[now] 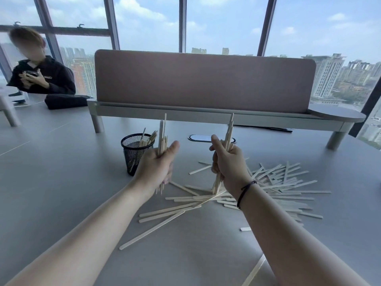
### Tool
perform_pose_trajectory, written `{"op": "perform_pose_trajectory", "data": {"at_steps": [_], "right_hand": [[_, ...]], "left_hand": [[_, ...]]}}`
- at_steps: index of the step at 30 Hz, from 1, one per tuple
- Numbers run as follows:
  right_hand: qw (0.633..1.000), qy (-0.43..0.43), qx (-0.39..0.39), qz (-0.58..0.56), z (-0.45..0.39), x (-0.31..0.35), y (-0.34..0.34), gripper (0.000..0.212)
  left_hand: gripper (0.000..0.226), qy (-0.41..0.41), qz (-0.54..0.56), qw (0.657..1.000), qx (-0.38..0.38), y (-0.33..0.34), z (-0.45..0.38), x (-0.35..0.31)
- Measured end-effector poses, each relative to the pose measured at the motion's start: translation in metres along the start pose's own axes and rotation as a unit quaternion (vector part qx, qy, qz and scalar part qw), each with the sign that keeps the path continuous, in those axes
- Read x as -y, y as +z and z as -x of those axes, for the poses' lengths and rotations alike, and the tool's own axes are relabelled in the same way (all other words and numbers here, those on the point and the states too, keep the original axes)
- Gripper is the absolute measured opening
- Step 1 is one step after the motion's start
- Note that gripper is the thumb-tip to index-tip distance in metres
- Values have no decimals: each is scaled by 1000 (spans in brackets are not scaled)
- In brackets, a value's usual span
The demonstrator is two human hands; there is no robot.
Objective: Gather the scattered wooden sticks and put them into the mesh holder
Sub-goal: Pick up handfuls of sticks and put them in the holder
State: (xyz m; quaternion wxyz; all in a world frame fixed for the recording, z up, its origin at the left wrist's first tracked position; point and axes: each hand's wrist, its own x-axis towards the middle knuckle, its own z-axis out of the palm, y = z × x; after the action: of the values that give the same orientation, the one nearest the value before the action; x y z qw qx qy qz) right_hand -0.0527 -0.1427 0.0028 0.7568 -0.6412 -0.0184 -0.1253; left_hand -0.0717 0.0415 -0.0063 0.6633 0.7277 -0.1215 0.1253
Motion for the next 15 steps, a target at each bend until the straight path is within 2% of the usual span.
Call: {"op": "perform_pose_trajectory", "data": {"at_steps": [4, 8, 15], "right_hand": [[1000, 1, 25, 2, 5, 5, 6, 56], [998, -27, 22, 59, 6, -2, 7, 53], [998, -10, 20, 50, 8, -13, 6, 47]], "left_hand": [[59, -25, 50, 997, -46, 2, -2, 6], [56, -13, 58, 994, -93, 0, -2, 11], [57, -8, 24, 996, -85, 3, 1, 14]]}}
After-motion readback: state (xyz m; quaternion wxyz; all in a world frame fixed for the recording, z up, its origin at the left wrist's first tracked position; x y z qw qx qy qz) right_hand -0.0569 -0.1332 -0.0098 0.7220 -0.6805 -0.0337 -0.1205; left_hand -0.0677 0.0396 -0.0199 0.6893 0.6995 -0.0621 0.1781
